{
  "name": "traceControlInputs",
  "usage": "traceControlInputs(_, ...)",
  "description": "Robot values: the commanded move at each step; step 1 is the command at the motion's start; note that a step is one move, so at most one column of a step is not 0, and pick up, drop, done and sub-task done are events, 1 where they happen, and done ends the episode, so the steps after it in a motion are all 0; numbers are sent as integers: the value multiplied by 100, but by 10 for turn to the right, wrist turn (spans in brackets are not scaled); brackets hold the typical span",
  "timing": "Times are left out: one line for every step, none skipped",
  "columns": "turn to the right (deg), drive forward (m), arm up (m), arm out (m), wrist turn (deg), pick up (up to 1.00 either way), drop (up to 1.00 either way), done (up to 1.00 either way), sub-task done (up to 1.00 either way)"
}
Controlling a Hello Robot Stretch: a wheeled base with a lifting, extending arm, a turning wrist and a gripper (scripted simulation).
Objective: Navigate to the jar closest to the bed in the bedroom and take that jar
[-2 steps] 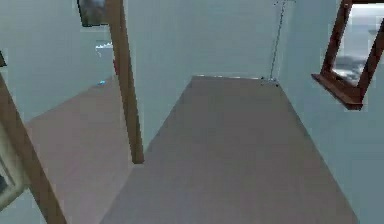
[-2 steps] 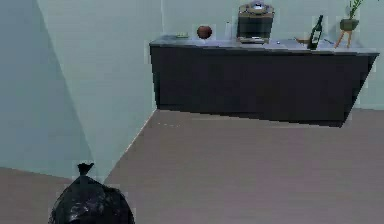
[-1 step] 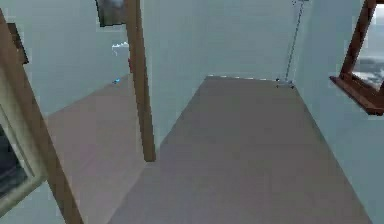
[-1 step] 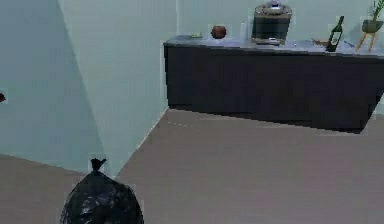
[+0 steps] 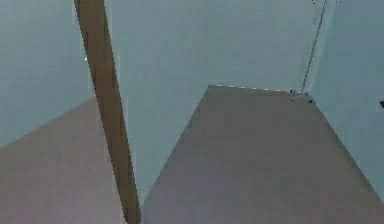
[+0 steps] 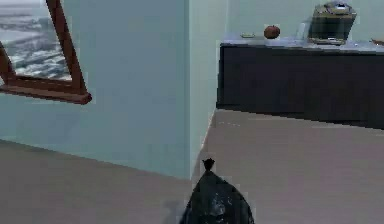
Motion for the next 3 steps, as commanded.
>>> traceControlInputs(-270,0,0,0,0,0,0,0,0)
traceControlInputs(0,45,0,0,0,0,0,0,0)
traceControlInputs(-390,0,0,0,0,0,0,0,0)
